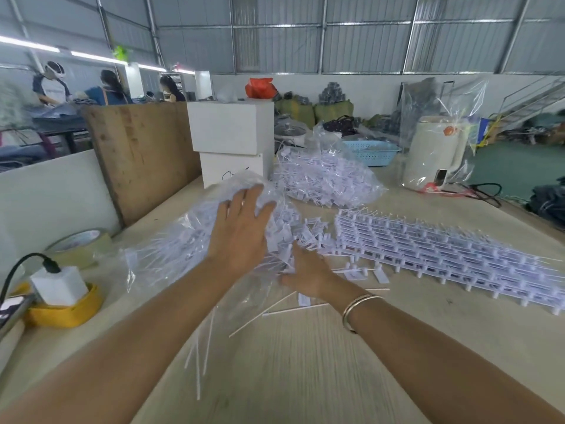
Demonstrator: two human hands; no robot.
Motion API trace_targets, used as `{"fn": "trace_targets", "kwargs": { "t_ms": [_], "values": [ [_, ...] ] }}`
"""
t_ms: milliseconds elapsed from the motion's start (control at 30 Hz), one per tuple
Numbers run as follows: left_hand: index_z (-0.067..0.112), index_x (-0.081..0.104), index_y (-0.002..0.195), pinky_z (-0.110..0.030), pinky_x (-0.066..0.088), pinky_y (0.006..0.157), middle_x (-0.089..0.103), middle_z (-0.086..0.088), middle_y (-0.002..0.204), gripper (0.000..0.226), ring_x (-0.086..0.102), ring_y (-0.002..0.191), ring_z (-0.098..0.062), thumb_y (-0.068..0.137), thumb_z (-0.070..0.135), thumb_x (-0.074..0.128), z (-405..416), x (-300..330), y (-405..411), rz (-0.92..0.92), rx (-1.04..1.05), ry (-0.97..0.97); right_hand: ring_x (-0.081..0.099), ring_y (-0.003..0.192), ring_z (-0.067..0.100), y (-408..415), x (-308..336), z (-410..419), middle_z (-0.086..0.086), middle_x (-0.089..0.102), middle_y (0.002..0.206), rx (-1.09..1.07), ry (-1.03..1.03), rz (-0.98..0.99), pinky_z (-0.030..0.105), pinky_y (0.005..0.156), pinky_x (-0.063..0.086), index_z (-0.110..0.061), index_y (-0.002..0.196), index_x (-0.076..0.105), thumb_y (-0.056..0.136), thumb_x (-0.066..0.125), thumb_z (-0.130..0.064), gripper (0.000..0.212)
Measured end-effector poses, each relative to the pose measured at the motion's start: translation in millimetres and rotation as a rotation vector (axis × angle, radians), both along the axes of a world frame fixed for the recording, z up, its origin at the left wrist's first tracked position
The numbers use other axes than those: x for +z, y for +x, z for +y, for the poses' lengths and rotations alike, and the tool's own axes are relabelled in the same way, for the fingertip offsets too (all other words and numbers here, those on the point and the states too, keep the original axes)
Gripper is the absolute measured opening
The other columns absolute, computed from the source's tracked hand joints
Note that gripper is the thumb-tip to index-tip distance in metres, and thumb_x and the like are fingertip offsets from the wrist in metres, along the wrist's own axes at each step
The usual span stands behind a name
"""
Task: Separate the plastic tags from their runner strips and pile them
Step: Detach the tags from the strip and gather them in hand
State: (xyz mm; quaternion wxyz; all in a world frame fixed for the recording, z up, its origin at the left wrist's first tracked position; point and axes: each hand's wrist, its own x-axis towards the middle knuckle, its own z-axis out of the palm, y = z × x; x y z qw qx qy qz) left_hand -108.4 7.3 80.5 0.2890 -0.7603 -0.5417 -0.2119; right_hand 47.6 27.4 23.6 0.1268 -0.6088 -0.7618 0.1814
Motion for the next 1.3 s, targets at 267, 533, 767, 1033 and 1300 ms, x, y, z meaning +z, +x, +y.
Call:
{"fn": "trace_targets", "kwargs": {
  "t_ms": [267, 533, 767, 1033, 1300],
  "values": [
    [0.019, 0.06, 0.115, -0.033, 0.045, 0.079, 0.061, -0.004, 0.108, 0.027, 0.054, 0.105, -0.024, 0.09, 0.021, 0.05, 33.0, 29.1, -23.6, 0.15, 0.29, -0.196, 0.053, 0.115, 0.027, -17.0, 8.7, -10.1, 0.009, 0.059, 0.124, 0.107, 0.201, 0.001, 0.038, 0.1, 0.034, -0.017, 0.126, 0.049, 0.09, 0.053, -0.04, 0.043],
    [0.024, 0.034, 0.14, -0.038, 0.029, 0.101, 0.036, -0.004, 0.136, 0.068, 0.031, 0.125, -0.026, 0.079, 0.037, 0.061, 21.8, 33.3, -14.5, 0.07, 0.08, -0.508, 0.056, 0.103, 0.029, -13.5, 21.1, -0.4, 0.01, 0.058, 0.104, 0.009, 0.343, 0.07, 0.034, 0.086, 0.041, -0.008, 0.103, 0.062, 0.093, 0.036, -0.03, 0.036],
    [0.014, 0.059, 0.073, -0.029, 0.034, 0.062, 0.06, -0.004, 0.077, 0.016, 0.058, 0.075, -0.025, 0.063, 0.01, 0.07, -35.0, -2.7, 13.3, 0.064, -0.333, -0.106, 0.048, 0.123, 0.033, -38.6, 30.6, 15.5, 0.022, 0.048, 0.135, -0.119, -0.205, 0.97, 0.005, 0.052, 0.043, 0.002, 0.134, 0.042, 0.099, 0.04, -0.01, 0.037],
    [0.021, 0.046, 0.111, -0.033, 0.03, 0.084, 0.054, 0.005, 0.116, 0.035, 0.045, 0.111, -0.018, 0.08, 0.034, 0.053, -24.2, -32.5, -7.4, 0.126, -0.058, -0.283, 0.056, 0.111, 0.032, -60.5, 23.6, 42.7, 0.01, 0.061, 0.122, -0.145, 0.044, 0.191, 0.035, 0.093, 0.043, -0.027, 0.12, 0.057, 0.096, 0.042, -0.037, 0.03],
    [0.027, 0.05, 0.126, -0.04, 0.023, 0.096, 0.043, 0.002, 0.131, 0.046, 0.03, 0.119, -0.026, 0.084, 0.043, 0.04, -18.3, -40.5, -14.0, 0.235, 0.014, -0.292, 0.062, 0.098, 0.025, -57.1, 15.1, 52.6, 0.004, 0.068, 0.098, -0.05, 0.501, -0.199, 0.037, 0.094, 0.031, -0.017, 0.103, 0.057, 0.09, 0.045, -0.009, 0.019]
  ]
}}
